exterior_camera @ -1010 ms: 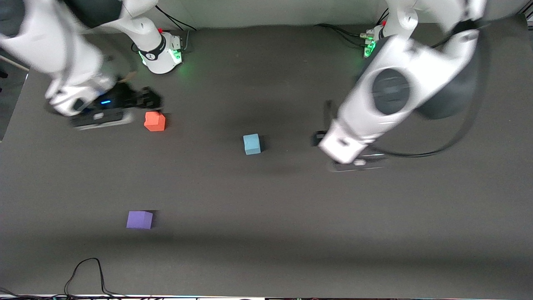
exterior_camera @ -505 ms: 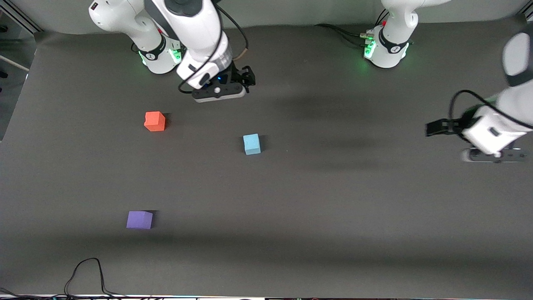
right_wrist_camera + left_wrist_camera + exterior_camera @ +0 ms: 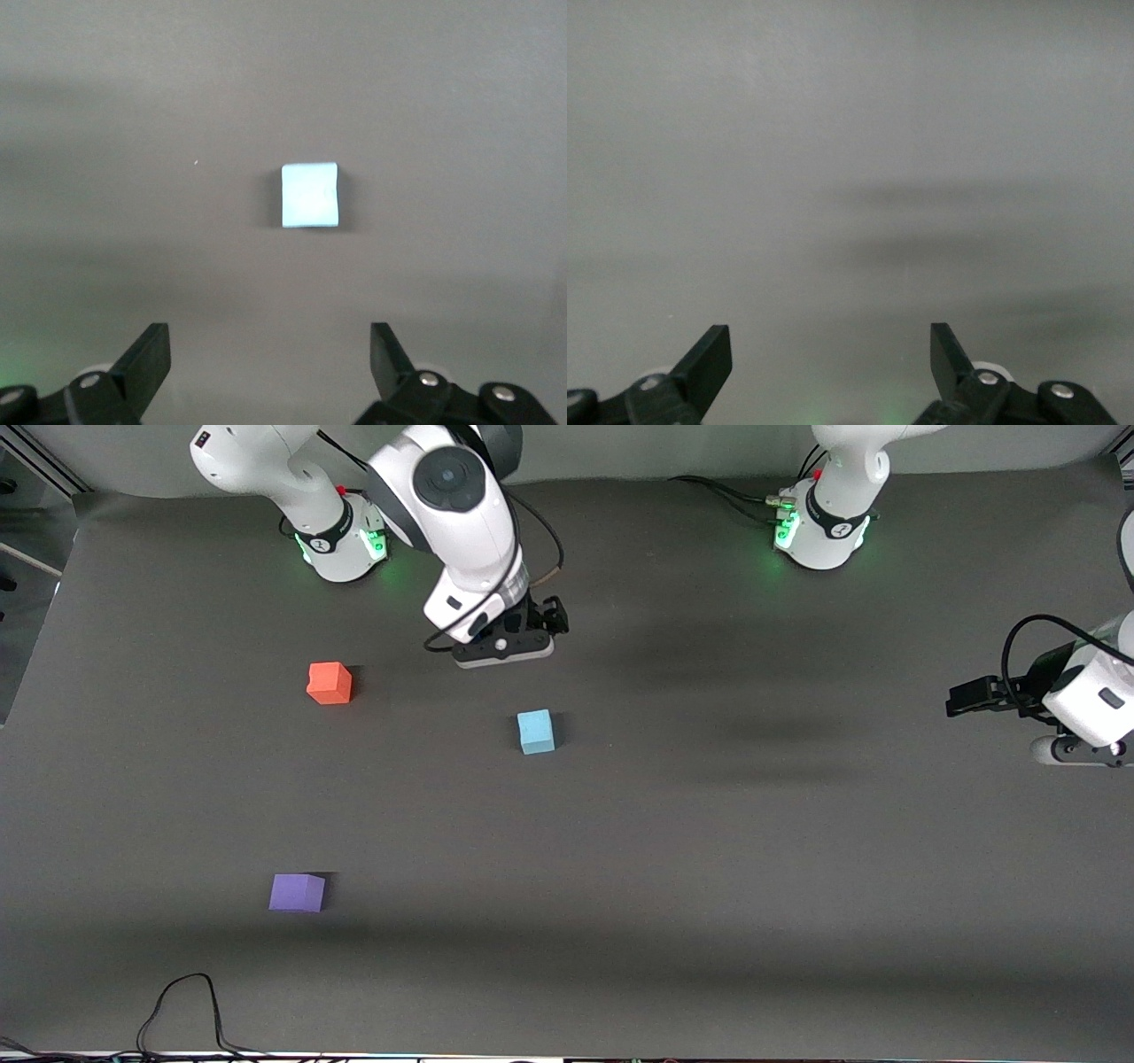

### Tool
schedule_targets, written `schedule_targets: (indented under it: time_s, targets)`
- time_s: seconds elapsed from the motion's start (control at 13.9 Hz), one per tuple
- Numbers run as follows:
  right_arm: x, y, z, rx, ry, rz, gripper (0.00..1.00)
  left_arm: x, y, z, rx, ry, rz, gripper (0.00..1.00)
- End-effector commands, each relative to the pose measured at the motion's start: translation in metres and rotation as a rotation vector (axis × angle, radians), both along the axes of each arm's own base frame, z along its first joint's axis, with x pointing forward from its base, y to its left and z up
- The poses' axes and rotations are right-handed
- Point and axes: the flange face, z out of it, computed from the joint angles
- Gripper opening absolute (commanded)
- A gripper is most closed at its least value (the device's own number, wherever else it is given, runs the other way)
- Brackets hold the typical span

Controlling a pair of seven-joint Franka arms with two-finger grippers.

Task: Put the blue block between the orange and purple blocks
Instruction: 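Lower the right gripper over the blue cube while the left gripper withdraws, then close the right gripper on the blue cube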

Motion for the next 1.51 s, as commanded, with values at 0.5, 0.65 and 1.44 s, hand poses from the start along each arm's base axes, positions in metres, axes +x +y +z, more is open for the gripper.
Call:
schedule_targets:
  time_s: [0.5,0.65,1.44]
  targets:
    - [0.003,0.003,-0.198,-0.038,-0.120,0.077,1.00,-0.005,-0.007,0.041,0.026,-0.028,-0.021,1.00]
    - [0.006,0.000,-0.220,-0.039,-0.134,0.090,1.00,-0.006,-0.015,0.042,0.025,-0.023,-0.033,1.00]
    - [0.025,-0.001,-0.221,-0.018,-0.155,0.059,0.35,-0.007,-0.025,0.042,0.022,-0.024,-0.051,1.00]
